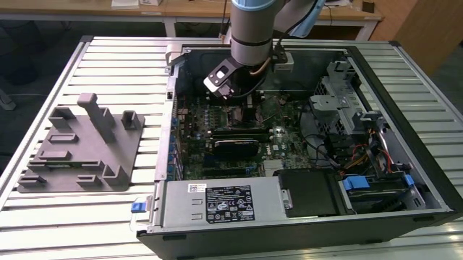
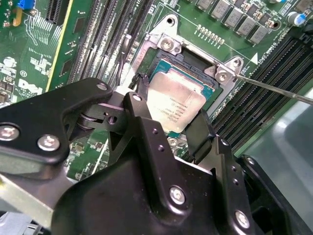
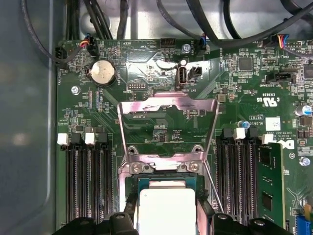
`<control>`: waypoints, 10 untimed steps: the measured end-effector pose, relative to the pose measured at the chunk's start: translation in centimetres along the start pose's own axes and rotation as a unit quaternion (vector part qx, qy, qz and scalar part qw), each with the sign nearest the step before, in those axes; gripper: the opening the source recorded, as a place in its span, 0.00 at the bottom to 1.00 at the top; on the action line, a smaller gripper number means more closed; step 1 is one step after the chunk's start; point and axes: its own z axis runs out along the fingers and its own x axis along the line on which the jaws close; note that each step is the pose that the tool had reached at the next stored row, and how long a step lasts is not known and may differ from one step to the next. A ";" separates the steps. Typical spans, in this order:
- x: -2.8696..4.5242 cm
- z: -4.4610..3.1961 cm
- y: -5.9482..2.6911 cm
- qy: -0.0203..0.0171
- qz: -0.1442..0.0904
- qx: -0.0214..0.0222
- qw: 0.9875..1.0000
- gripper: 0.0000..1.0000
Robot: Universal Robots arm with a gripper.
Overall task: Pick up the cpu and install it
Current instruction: 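Place the cpu into insertion slot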
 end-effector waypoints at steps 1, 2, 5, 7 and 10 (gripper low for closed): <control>0.00 0.03 0.00 0.000 0.000 0.000 1.000 0.55; 0.00 0.05 0.00 0.000 0.000 0.000 1.000 0.55; 0.00 0.18 0.00 0.000 0.000 0.000 1.000 0.55; 0.00 0.25 -0.01 0.000 0.000 0.000 1.000 0.55; 0.00 0.27 -0.01 0.000 0.000 0.000 1.000 0.55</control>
